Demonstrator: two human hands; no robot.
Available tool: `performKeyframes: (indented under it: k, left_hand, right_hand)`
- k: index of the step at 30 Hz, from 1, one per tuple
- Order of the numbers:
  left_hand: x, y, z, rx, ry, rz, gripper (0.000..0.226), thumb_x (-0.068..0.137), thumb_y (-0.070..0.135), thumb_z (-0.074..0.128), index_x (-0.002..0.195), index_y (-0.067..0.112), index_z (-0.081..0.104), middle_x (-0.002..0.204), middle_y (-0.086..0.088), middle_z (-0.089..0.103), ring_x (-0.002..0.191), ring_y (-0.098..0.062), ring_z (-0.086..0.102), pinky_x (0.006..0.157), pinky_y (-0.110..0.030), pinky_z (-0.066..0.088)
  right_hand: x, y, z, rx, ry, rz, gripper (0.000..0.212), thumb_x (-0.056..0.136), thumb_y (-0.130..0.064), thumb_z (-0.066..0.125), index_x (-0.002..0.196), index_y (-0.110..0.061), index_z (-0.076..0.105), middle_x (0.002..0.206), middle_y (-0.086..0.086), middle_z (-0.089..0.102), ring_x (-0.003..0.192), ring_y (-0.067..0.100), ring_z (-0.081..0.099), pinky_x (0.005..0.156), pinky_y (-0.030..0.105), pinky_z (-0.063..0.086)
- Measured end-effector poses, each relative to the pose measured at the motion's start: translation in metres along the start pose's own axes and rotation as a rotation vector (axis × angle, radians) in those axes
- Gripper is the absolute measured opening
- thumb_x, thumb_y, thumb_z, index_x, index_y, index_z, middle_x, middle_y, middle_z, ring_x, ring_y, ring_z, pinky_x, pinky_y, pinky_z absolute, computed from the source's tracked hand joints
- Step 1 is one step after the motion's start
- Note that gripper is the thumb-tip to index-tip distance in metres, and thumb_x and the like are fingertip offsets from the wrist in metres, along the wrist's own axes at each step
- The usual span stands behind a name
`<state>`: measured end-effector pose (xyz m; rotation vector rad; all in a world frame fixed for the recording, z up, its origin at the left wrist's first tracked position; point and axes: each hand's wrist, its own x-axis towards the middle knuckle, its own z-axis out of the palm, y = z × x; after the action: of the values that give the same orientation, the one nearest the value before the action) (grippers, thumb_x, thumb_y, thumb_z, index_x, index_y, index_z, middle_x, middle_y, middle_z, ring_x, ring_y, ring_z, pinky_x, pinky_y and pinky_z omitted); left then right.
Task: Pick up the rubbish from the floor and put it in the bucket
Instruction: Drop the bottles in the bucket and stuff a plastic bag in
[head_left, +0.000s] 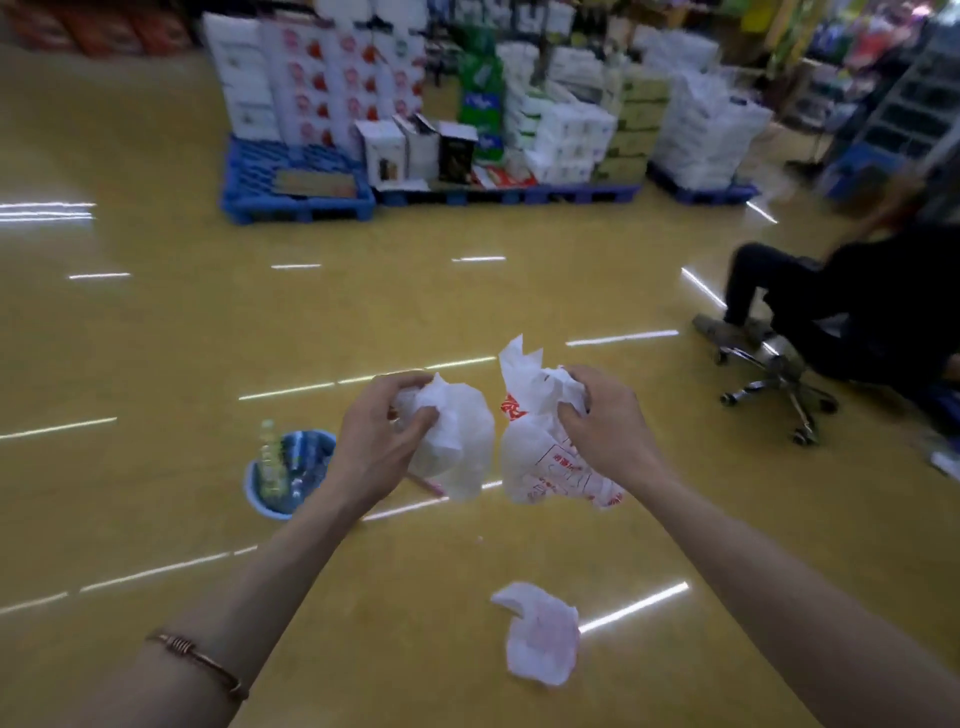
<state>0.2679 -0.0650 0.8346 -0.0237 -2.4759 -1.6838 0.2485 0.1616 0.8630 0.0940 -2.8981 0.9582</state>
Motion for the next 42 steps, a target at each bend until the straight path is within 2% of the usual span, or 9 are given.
performKeyframes:
  k: [5,12,15,18,21,27,32,36,42]
  left_hand:
    - [0.012,-0.029,-0.100,0.072,0.204,-0.062,0.030,0.086,0.011,0.061,0.106,0.033,0.059,0.106,0.005,0.055,0.093,-0.012,0.053,0.079,-0.026,0.041]
    - [0.029,-0.071,-0.191,0.208,0.446,-0.131,0.028,0.084,0.003,0.061,0.104,0.022,0.064,0.104,0.005,0.055,0.084,0.001,0.043,0.078,-0.013,0.032]
    - [0.054,-0.087,-0.210,0.241,0.488,-0.146,0.027,0.084,0.003,0.061,0.104,0.020,0.064,0.102,0.005,0.054,0.086,-0.002,0.044,0.078,-0.013,0.031]
    - [0.087,-0.107,-0.222,0.239,0.494,-0.163,0.026,0.084,0.004,0.061,0.103,0.023,0.064,0.102,0.007,0.054,0.083,0.001,0.045,0.079,-0.017,0.035]
    - [0.119,-0.130,-0.233,0.229,0.484,-0.212,0.027,0.085,0.007,0.061,0.101,0.028,0.062,0.106,0.008,0.053,0.084,0.005,0.049,0.082,-0.026,0.042]
    - [0.173,-0.161,-0.253,0.243,0.497,-0.276,0.024,0.086,0.010,0.061,0.104,0.026,0.063,0.110,0.008,0.054,0.095,-0.006,0.051,0.088,-0.027,0.043]
    - [0.207,-0.175,-0.256,0.237,0.488,-0.305,0.022,0.088,0.011,0.058,0.107,0.021,0.061,0.110,0.010,0.051,0.094,-0.002,0.045,0.080,-0.016,0.034]
    - [0.229,-0.199,-0.258,0.258,0.434,-0.317,0.021,0.090,0.012,0.057,0.110,0.016,0.059,0.111,0.008,0.050,0.096,-0.002,0.044,0.077,-0.012,0.030]
    - [0.251,-0.250,-0.244,0.242,0.291,-0.360,0.021,0.090,0.012,0.056,0.110,0.013,0.058,0.110,0.007,0.047,0.099,-0.007,0.045,0.082,-0.022,0.034]
  right_hand:
    - [0.052,-0.085,0.065,0.061,-0.087,-0.137,0.040,0.090,-0.005,0.051,0.130,-0.006,0.054,0.127,0.010,0.057,0.112,0.024,0.052,0.090,0.021,0.035]
    - [0.110,-0.151,0.143,0.101,-0.210,-0.293,0.023,0.088,-0.004,0.051,0.107,-0.008,0.062,0.101,0.006,0.057,0.088,0.019,0.047,0.066,0.018,0.027]
    - [0.141,-0.167,0.166,0.125,-0.252,-0.319,0.024,0.088,-0.004,0.051,0.108,-0.008,0.062,0.099,0.005,0.057,0.087,0.017,0.047,0.067,0.020,0.030]
    - [0.182,-0.178,0.194,0.144,-0.316,-0.320,0.031,0.089,-0.007,0.050,0.119,-0.008,0.060,0.107,0.005,0.058,0.090,0.015,0.047,0.075,0.021,0.032]
    - [0.222,-0.189,0.225,0.155,-0.366,-0.322,0.034,0.088,-0.008,0.051,0.121,-0.010,0.060,0.101,0.003,0.057,0.086,0.016,0.047,0.069,0.022,0.033]
    - [0.277,-0.213,0.268,0.163,-0.429,-0.323,0.013,0.085,-0.002,0.050,0.093,0.000,0.060,0.082,0.006,0.054,0.074,0.020,0.045,0.055,0.011,0.031]
    - [0.307,-0.218,0.293,0.197,-0.483,-0.291,0.032,0.088,-0.008,0.050,0.119,-0.010,0.060,0.101,0.005,0.057,0.086,0.017,0.048,0.073,0.025,0.036]
    - [0.320,-0.214,0.318,0.202,-0.493,-0.240,0.031,0.089,-0.009,0.050,0.119,-0.010,0.059,0.104,0.006,0.060,0.091,0.019,0.051,0.075,0.023,0.036]
    - [0.318,-0.192,0.353,0.235,-0.491,-0.119,0.027,0.093,-0.010,0.048,0.118,-0.010,0.058,0.107,0.003,0.056,0.097,0.018,0.051,0.080,0.025,0.037]
